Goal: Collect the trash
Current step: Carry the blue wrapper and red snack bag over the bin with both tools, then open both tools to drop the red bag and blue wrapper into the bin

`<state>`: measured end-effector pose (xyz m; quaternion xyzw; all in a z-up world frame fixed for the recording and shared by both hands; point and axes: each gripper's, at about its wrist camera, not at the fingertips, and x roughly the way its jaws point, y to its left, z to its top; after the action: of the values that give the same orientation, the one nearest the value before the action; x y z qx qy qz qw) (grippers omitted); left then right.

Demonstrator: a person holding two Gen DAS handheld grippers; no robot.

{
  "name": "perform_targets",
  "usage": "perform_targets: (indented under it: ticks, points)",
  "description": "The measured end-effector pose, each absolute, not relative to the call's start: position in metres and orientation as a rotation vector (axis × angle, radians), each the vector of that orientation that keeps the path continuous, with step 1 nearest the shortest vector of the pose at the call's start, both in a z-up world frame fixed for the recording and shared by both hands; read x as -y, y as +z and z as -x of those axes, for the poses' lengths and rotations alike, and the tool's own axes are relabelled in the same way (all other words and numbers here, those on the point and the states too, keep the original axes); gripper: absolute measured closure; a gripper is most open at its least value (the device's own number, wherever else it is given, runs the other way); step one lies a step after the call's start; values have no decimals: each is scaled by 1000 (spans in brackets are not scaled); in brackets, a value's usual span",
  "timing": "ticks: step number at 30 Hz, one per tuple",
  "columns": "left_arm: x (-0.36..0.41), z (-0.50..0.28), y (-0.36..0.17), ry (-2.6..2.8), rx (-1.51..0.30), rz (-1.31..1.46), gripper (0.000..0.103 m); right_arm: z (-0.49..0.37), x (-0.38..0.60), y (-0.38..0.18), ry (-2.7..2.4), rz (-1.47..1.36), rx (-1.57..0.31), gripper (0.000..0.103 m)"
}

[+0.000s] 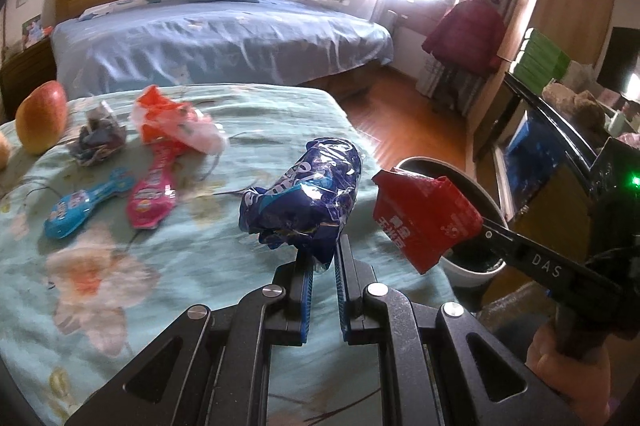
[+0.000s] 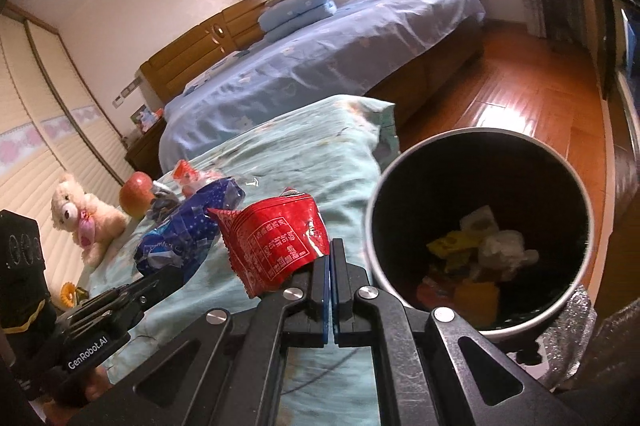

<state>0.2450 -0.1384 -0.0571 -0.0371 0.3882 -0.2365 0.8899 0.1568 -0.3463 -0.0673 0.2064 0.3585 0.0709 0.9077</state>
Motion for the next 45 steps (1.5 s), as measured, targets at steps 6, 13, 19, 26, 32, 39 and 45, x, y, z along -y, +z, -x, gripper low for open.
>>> perform_targets:
  ticks: [6, 13, 19, 26, 32, 39, 45]
  points:
    - [159, -250, -58, -520, -805, 53, 94, -154, 366, -68, 108, -438, -735, 103]
    - [182, -251, -61, -552, -811, 28, 94, -150, 386, -69, 68, -449, -732, 103]
    - [200, -254, -63, -575, -820, 9, 94, -151, 402, -71, 34, -446, -736, 103]
    - [219, -258, -64, -595, -824, -12, 94, -152, 418, -74, -8, -448, -744, 103]
    - [234, -264, -68, -612, -841, -30, 94, -153, 429, -75, -43, -443, -747, 103]
    - [250, -275, -70, -620, -858, -44, 94, -161, 441, -77, -79, -416, -768, 103]
    - [261, -282, -74, -619, -871, -46, 93, -166, 449, -81, -101, -406, -791, 102]
